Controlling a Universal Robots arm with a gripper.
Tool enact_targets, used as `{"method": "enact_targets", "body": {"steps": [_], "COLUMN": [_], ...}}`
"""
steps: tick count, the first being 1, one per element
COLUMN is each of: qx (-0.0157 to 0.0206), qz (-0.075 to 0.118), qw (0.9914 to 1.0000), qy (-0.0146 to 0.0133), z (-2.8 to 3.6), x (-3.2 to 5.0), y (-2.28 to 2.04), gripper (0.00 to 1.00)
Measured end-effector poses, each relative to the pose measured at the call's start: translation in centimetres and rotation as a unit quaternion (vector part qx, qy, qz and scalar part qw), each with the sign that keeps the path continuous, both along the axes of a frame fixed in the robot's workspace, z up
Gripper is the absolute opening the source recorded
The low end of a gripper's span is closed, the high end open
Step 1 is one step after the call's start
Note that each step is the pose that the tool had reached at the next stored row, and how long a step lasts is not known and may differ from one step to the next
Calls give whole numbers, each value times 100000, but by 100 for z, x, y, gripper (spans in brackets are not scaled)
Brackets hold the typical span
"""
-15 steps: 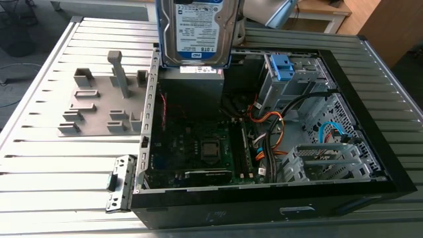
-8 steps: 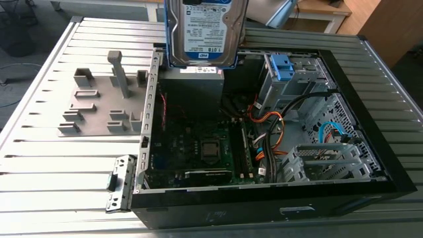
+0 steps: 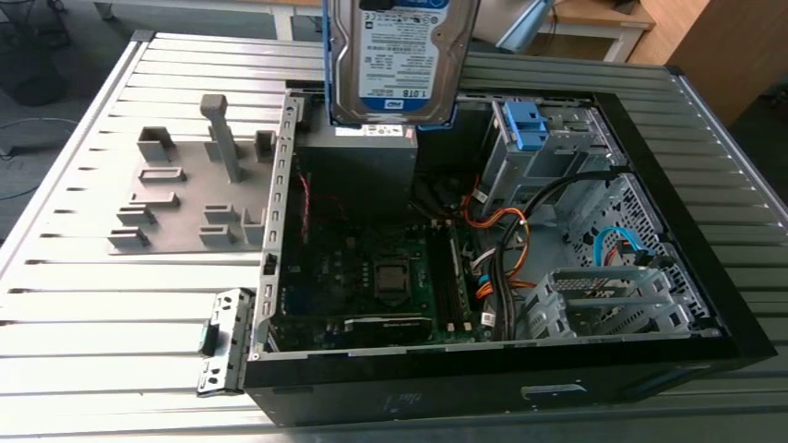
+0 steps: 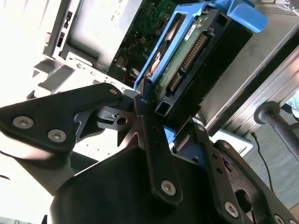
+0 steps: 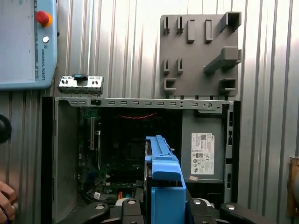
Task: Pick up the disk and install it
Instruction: 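Pick up the disk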
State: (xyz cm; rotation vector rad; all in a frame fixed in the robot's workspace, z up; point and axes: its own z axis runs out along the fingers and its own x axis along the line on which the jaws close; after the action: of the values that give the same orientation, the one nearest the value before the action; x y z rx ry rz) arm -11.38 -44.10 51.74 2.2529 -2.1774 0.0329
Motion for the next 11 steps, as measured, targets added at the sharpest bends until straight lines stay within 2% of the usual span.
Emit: {"method": "enact_targets", "body": {"steps": [11], "qx": [0], "qz": [1], "qw": [100000], "qy": [4], "z": [-2], "x": [178], "y": [0], "gripper": [36]}}
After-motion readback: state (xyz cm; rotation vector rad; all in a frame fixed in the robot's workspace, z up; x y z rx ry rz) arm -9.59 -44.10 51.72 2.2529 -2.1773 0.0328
